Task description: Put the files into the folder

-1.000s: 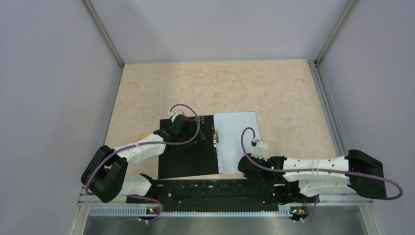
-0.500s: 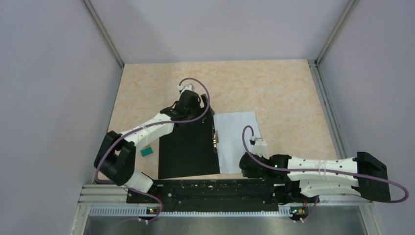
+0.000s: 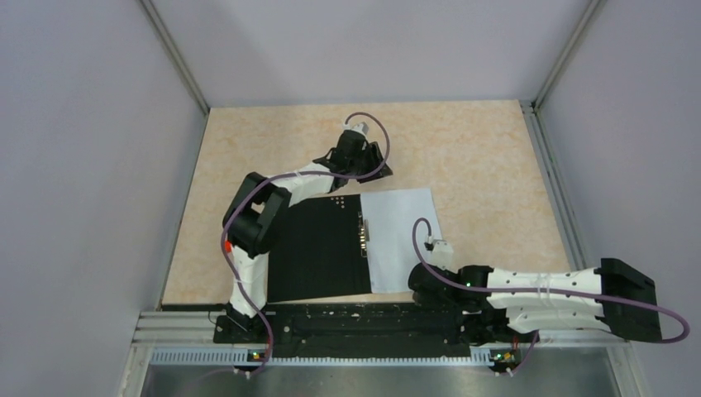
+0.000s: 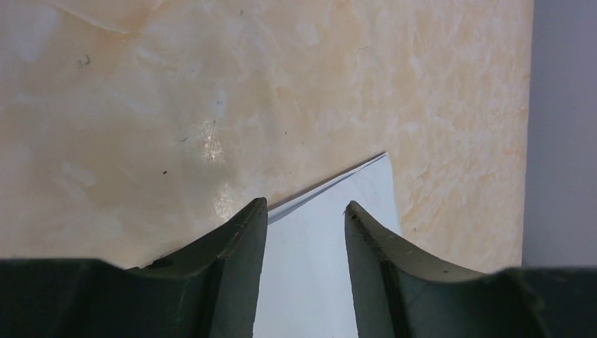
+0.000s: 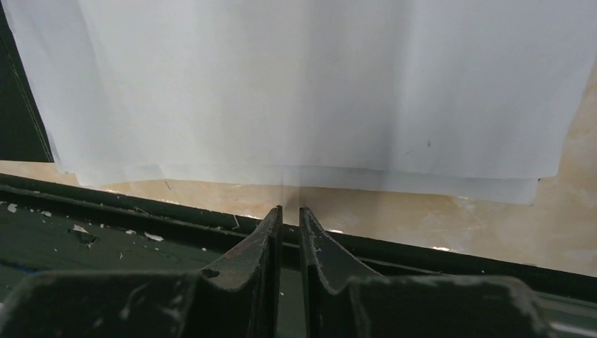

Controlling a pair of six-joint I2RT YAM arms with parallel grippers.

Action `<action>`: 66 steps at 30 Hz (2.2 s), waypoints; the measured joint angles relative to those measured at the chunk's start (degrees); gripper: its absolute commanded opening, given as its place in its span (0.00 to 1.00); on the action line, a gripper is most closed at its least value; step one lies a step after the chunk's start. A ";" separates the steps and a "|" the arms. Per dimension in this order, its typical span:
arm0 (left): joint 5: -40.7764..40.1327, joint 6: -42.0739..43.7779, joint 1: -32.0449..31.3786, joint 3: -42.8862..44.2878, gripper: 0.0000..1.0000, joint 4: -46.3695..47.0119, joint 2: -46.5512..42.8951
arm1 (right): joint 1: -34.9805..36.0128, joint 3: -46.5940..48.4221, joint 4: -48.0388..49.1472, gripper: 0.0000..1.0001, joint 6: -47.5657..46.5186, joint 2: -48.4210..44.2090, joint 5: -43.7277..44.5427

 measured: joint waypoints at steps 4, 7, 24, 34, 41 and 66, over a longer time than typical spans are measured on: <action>1.62 -1.05 -0.39 0.35 0.44 1.90 3.72 | 0.00 -0.20 2.71 0.14 0.52 1.16 0.02; 2.27 -1.86 -0.48 0.46 0.42 3.17 5.70 | 0.00 -0.20 4.50 0.14 0.63 2.12 0.09; 3.28 -2.01 -1.79 3.15 0.31 0.17 8.85 | 0.02 -0.15 8.52 0.14 0.63 4.61 0.61; 4.11 -0.94 -2.34 3.28 0.28 -1.81 8.85 | 0.04 1.36 8.66 0.14 0.55 6.84 1.77; 4.48 -0.94 -2.34 3.28 0.27 -1.95 8.85 | 0.04 1.42 8.70 0.15 0.42 6.91 2.03; 2.38 3.63 -0.68 8.70 0.52 -10.86 3.82 | -0.02 3.69 6.40 0.29 -5.62 7.76 -0.28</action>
